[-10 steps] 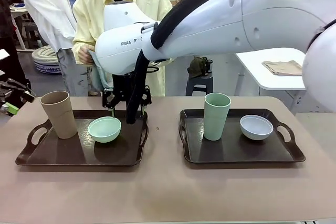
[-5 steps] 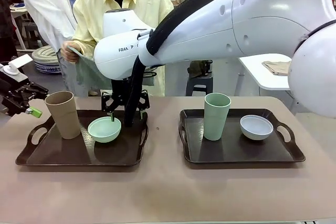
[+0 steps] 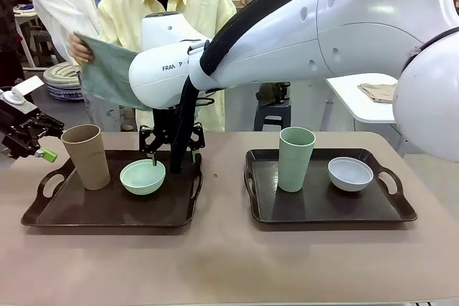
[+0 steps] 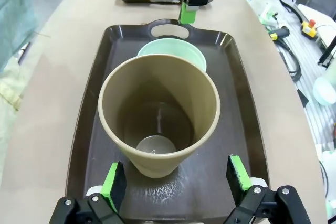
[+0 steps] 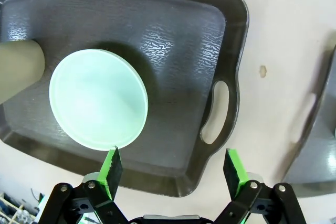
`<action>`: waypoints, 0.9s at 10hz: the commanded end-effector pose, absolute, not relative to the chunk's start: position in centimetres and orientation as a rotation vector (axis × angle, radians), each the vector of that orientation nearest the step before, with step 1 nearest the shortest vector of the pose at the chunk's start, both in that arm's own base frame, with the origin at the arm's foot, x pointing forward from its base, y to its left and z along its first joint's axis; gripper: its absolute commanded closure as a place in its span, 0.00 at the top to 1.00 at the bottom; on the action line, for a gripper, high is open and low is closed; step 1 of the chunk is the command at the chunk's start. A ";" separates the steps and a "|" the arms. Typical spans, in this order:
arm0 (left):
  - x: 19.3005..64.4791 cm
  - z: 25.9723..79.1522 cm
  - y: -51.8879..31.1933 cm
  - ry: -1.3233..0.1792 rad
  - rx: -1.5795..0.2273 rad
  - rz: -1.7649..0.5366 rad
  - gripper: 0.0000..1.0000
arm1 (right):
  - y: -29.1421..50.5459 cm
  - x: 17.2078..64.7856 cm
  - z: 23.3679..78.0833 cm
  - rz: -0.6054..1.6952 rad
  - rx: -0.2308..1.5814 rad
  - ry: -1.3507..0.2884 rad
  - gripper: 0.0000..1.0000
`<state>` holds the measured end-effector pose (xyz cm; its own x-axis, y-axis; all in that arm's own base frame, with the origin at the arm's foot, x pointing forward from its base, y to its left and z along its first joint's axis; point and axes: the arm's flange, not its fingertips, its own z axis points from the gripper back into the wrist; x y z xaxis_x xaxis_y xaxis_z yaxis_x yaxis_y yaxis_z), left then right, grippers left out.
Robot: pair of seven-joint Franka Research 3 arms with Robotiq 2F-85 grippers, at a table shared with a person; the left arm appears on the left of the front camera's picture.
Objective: Set up a tray with a mat and arrange the tableware.
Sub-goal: Pick up the Picnic Bowl and Reusable plastic cup from the Handle tray in front of the human's position and hold them in the air.
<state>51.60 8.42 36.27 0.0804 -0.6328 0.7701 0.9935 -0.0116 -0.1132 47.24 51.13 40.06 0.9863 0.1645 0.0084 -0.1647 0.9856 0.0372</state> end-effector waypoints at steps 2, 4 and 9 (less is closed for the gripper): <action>51.7 36.4 8.2 -0.601 -0.783 -1.423 1.00 | 51.2 47.1 40.1 0.167 0.040 -0.004 1.00; 52.2 35.9 8.6 -0.655 -0.776 -1.469 1.00 | 51.1 47.6 39.6 0.177 0.056 0.006 1.00; 53.3 32.9 10.0 -0.906 -0.742 -1.448 1.00 | 52.7 48.9 37.2 0.165 0.064 0.006 1.00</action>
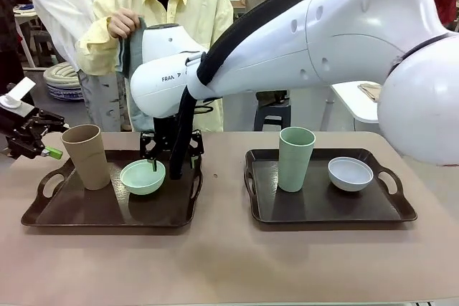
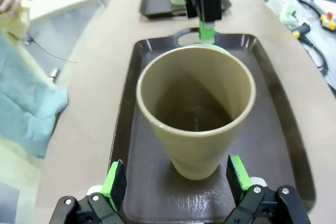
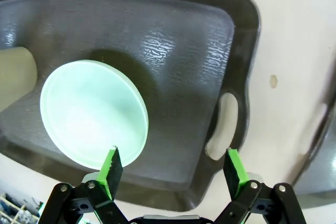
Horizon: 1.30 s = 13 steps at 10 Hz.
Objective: Set up a tray with a mat and arrange the tableware.
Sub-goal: Pick up the Picnic Bowl and Reusable plastic cup from the Handle tray in front of the human's position and hold them in the air.
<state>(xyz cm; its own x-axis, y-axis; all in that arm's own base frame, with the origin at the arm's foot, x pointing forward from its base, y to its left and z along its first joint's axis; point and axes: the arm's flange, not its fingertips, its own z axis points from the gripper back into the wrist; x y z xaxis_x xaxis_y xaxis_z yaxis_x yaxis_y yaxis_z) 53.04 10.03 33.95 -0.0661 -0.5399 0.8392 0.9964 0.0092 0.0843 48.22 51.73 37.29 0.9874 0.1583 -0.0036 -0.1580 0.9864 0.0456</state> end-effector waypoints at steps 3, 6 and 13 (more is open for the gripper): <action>53.5 31.7 9.4 -0.825 -0.862 -1.417 1.00 | 53.7 49.5 36.2 0.178 0.066 -0.010 1.00; 53.8 31.7 8.6 -0.788 -0.910 -1.411 1.00 | 54.1 50.4 35.5 0.173 0.066 -0.003 1.00; 54.7 29.6 5.6 -0.865 -0.924 -1.451 1.00 | 54.9 51.0 34.3 0.205 0.080 -0.007 1.00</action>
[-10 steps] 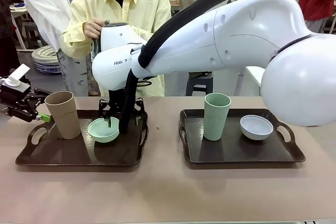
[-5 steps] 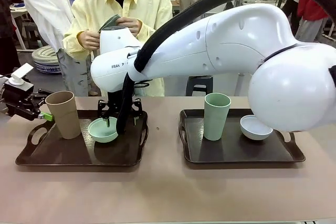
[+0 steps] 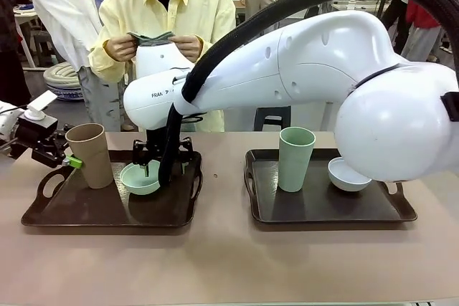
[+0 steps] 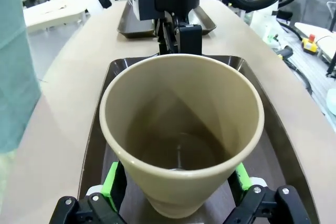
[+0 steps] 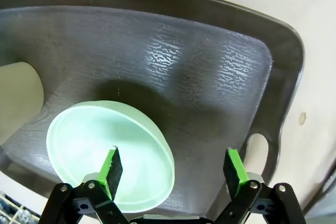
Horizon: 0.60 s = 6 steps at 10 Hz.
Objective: Set up a tray with a mat and arrange the tableware.
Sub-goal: Pick up the Picnic Bowl and Reusable plastic cup from the Handle tray in front of the human's position and hold them in the air.
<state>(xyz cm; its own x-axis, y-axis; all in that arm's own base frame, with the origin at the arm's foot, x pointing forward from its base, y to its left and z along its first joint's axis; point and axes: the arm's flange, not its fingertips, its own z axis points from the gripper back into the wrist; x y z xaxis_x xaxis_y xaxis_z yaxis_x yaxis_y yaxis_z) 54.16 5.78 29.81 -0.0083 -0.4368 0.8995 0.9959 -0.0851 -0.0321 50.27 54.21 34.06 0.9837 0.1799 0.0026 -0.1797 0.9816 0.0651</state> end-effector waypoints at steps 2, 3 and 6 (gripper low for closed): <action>55.0 29.1 4.9 -0.866 -0.945 -1.455 1.00 | 54.9 51.0 34.2 0.214 0.076 -0.005 1.00; 55.2 28.9 4.6 -0.863 -0.954 -1.460 1.00 | 54.7 50.9 34.2 0.236 0.074 -0.020 0.48; 55.1 29.2 4.3 -0.864 -0.947 -1.461 0.00 | 54.6 50.8 34.3 0.238 0.076 -0.018 0.00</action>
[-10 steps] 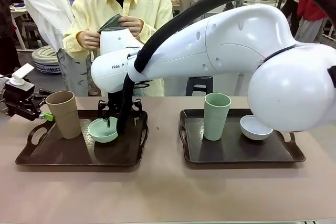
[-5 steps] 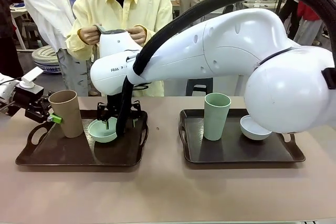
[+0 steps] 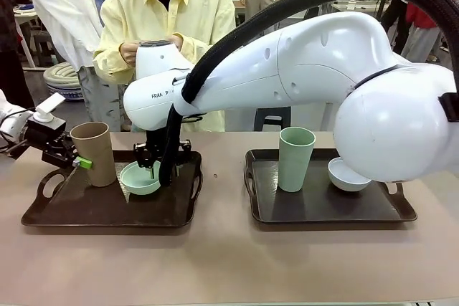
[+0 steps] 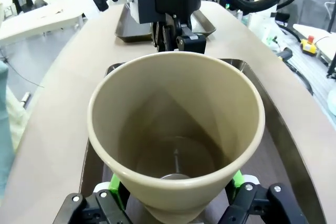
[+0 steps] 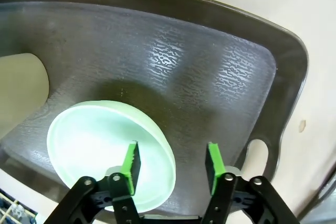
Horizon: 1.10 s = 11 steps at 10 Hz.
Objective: Set up a tray with a mat and arrange the tableware.
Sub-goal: Pick up the Picnic Bowl and Reusable plastic cup from the Handle tray in front of the human's position and hold them in the air.
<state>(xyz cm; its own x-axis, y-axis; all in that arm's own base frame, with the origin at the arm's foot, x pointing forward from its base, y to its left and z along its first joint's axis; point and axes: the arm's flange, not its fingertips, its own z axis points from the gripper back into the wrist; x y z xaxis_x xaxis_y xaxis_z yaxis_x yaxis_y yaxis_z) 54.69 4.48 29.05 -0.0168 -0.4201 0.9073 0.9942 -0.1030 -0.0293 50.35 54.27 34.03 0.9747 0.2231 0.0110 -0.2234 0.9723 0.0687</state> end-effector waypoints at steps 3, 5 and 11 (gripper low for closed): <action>55.0 29.4 4.8 -0.858 -0.941 -1.457 0.00 | 54.7 50.7 34.4 0.230 0.068 -0.018 0.00; 54.9 29.4 4.9 -0.852 -0.944 -1.462 0.26 | 54.6 50.6 34.5 0.220 0.057 -0.021 0.00; 51.9 33.8 4.2 -0.777 -0.913 -1.528 0.00 | 52.5 46.9 40.7 0.198 0.104 -0.065 0.00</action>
